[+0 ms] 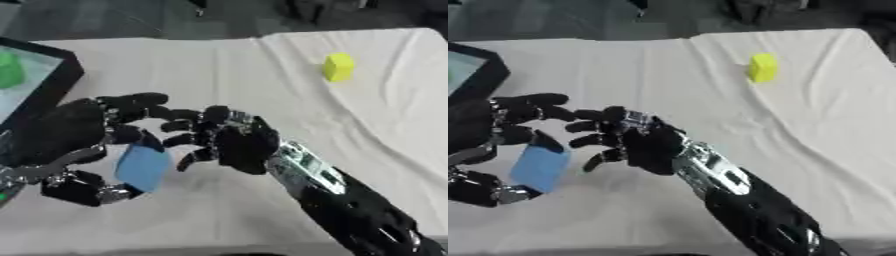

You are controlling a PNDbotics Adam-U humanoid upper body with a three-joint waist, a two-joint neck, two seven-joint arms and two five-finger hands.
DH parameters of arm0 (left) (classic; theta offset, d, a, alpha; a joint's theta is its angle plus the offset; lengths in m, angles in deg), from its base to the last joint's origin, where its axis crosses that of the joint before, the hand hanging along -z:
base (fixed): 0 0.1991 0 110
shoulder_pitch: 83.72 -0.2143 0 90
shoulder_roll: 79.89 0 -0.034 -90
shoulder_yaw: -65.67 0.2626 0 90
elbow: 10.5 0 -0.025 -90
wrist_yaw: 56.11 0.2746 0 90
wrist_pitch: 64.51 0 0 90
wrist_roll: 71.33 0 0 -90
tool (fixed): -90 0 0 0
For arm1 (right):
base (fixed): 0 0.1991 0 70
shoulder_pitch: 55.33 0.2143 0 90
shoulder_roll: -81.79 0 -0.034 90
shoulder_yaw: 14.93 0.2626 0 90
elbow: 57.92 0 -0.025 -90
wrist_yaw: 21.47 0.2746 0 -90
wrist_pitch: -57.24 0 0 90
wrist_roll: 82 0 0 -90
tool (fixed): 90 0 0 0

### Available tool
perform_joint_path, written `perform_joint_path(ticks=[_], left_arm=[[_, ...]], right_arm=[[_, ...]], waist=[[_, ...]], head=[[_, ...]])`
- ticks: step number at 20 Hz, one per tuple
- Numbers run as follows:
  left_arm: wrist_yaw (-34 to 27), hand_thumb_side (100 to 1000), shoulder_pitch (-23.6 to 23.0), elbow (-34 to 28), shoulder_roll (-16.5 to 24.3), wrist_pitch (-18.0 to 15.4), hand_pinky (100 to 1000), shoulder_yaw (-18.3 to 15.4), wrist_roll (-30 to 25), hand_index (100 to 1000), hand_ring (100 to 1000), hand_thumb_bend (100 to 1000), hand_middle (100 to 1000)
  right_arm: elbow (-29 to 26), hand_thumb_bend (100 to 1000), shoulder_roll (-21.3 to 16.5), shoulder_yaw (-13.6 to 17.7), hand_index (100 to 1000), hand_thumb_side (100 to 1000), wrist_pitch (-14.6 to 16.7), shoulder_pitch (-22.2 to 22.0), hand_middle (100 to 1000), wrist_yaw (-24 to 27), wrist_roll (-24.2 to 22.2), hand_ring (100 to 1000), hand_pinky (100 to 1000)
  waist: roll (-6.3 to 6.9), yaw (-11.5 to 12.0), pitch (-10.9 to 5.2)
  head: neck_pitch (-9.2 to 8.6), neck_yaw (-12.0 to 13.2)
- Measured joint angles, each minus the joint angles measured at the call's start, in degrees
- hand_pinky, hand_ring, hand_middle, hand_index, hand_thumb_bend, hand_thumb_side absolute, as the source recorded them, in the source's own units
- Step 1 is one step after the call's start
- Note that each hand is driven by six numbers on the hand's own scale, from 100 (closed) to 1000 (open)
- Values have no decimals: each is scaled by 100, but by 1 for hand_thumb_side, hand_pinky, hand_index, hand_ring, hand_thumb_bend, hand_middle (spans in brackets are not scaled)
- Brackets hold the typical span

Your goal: Pick up the objects with one hand, pass them to the other hand, and then place them into the box on the other side of the table.

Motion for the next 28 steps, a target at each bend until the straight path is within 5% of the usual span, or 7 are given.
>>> perform_joint_path(ticks=[6,13,17,23,24,26,28], left_arm=[[254,100,-340,-11,371,390,758,-628,390,442,1000,370,822],[1125,100,-474,203,722,2583,764,-1529,267,459,1000,463,801],[1798,100,16,1640,571,3501,763,-1761,167,472,1000,448,804],[2329,100,335,3841,451,4107,755,-2253,730,498,1000,455,788],[2338,100,341,4057,451,4201,753,-2334,853,678,1000,471,801],[2319,471,358,4383,452,4408,753,-2463,1114,863,1000,689,816],[2252,607,367,4532,452,4602,758,-2528,1416,939,1000,813,826]], right_arm=[[120,149,18,232,1000,811,155,-210,917,-26,93,932,711],[160,100,139,376,1000,781,315,-330,908,-225,116,930,708],[61,100,182,410,1000,763,396,-354,903,-418,54,928,705],[-246,100,242,486,1000,760,516,-284,899,-742,-35,925,704],[-277,100,251,506,1000,763,540,-271,898,-784,-38,923,704],[-331,100,255,538,1000,764,582,-256,895,-852,-39,923,703],[-366,100,257,551,1000,765,604,-257,895,-901,-35,922,701]], waist=[[4,-16,-15],[32,-138,-41],[-34,-343,-15],[-43,-780,477],[-36,-840,549],[-32,-916,648],[-37,-943,686]], head=[[0,83],[0,531],[-17,885],[-419,1306],[-495,1336],[-603,1374],[-645,1401]])
